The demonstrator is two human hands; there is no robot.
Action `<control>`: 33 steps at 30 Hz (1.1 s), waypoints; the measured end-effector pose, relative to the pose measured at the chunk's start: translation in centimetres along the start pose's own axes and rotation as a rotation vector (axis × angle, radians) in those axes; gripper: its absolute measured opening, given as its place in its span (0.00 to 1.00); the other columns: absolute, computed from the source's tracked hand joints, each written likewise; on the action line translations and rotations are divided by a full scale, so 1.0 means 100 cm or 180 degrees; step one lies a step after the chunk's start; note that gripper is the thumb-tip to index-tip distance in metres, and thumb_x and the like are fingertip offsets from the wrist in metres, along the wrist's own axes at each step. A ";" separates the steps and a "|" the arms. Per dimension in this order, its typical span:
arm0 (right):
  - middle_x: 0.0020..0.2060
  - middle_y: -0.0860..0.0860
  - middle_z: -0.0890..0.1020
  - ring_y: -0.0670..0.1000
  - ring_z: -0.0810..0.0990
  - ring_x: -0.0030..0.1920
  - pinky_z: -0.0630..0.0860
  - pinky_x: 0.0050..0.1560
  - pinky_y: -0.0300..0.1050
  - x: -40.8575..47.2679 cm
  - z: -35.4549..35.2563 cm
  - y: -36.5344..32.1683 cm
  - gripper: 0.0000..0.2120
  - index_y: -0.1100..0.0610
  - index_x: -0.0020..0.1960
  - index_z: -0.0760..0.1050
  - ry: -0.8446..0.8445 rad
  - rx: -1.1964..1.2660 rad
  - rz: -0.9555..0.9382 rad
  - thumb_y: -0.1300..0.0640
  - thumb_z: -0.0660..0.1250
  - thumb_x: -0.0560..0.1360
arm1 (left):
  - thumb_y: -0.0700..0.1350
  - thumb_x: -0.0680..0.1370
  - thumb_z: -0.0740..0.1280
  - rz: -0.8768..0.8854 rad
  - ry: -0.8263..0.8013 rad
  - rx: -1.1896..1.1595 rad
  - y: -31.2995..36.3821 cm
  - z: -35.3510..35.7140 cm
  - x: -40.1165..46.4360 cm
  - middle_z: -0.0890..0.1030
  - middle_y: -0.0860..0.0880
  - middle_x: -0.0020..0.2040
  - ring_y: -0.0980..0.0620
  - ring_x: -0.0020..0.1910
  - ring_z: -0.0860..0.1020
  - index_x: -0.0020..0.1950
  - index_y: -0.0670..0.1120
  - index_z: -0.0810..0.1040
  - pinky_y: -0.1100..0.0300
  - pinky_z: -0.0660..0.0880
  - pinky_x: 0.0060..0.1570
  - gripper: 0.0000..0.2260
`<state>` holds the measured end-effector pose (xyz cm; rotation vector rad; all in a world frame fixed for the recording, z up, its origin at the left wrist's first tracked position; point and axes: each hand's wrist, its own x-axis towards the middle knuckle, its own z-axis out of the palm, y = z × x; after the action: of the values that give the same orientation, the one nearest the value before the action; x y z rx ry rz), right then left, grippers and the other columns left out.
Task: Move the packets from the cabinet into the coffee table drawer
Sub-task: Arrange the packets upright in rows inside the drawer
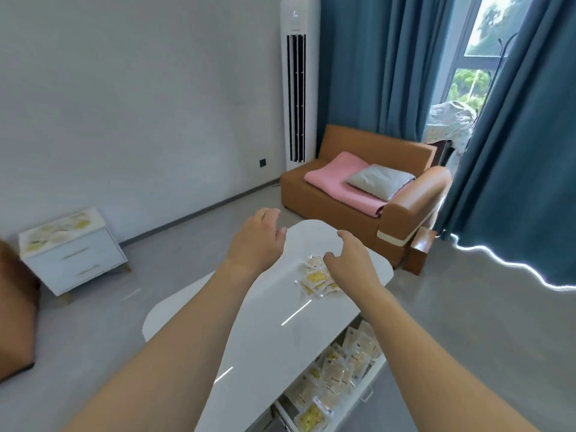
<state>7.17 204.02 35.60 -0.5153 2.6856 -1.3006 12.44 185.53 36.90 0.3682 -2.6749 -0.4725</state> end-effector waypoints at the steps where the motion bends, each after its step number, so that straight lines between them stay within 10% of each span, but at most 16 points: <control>1: 0.74 0.53 0.65 0.54 0.64 0.72 0.65 0.71 0.51 -0.002 0.004 -0.009 0.29 0.56 0.76 0.59 -0.0025 -0.0001 -0.0046 0.58 0.62 0.76 | 0.48 0.82 0.59 -0.0041 -0.0002 0.0027 -0.007 -0.008 -0.005 0.70 0.45 0.71 0.44 0.66 0.70 0.72 0.43 0.67 0.51 0.69 0.59 0.19; 21: 0.73 0.53 0.65 0.54 0.70 0.68 0.69 0.67 0.52 -0.021 0.334 -0.327 0.30 0.56 0.76 0.59 -0.0666 -0.0188 -0.0925 0.57 0.61 0.76 | 0.49 0.83 0.59 -0.0879 0.0435 0.0309 -0.417 -0.249 -0.089 0.69 0.44 0.72 0.43 0.69 0.68 0.73 0.43 0.67 0.47 0.69 0.65 0.20; 33: 0.73 0.52 0.65 0.52 0.65 0.71 0.65 0.66 0.46 0.101 0.497 -0.419 0.28 0.56 0.75 0.61 -0.0555 -0.0062 -0.0869 0.57 0.61 0.76 | 0.49 0.83 0.58 -0.0677 0.0252 0.0294 -0.603 -0.270 0.024 0.69 0.45 0.72 0.44 0.69 0.68 0.74 0.44 0.66 0.50 0.68 0.66 0.20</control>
<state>20.48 139.62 37.53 -0.9786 2.5531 -1.2242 32.93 122.67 38.33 0.6889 -2.5986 -0.3876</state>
